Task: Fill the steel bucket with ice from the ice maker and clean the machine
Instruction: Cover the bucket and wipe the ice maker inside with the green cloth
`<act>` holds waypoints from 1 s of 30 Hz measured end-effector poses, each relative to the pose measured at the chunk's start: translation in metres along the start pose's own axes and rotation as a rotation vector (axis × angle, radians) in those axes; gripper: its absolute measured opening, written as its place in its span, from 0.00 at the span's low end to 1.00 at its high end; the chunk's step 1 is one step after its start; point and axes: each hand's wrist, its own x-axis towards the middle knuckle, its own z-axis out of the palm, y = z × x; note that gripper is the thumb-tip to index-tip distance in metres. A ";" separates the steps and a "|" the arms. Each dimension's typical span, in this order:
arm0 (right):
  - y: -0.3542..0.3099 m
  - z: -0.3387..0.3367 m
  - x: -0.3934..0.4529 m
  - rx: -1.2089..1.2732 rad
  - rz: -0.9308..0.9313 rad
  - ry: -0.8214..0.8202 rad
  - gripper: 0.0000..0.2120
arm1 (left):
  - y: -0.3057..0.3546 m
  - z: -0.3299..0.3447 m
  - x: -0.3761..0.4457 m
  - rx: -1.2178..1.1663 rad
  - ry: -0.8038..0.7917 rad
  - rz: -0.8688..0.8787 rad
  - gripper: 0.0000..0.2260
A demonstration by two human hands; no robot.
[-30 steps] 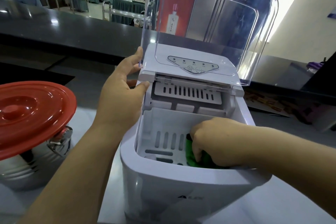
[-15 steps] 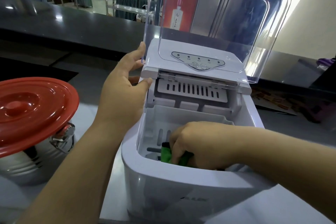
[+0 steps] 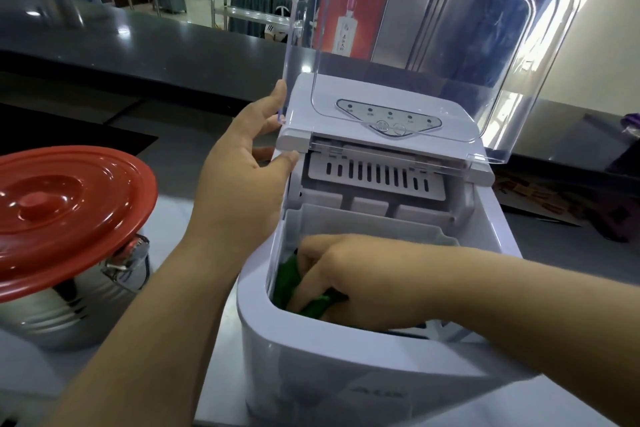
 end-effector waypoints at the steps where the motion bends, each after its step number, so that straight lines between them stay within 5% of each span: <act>1: 0.000 0.001 0.000 -0.024 0.009 -0.035 0.17 | 0.000 0.000 0.000 -0.004 0.001 -0.002 0.29; 13: 0.009 -0.011 -0.022 0.036 0.188 0.057 0.14 | 0.002 -0.001 -0.001 0.014 -0.004 -0.013 0.29; 16: 0.009 -0.009 -0.018 0.108 0.163 0.157 0.12 | 0.001 0.000 -0.001 0.005 0.005 -0.014 0.29; 25: 0.004 0.002 -0.002 0.018 0.105 0.101 0.13 | 0.002 -0.001 -0.001 0.003 -0.004 -0.015 0.29; 30: 0.007 0.009 0.001 -0.103 0.141 0.181 0.26 | 0.002 -0.001 -0.002 0.002 -0.009 -0.005 0.28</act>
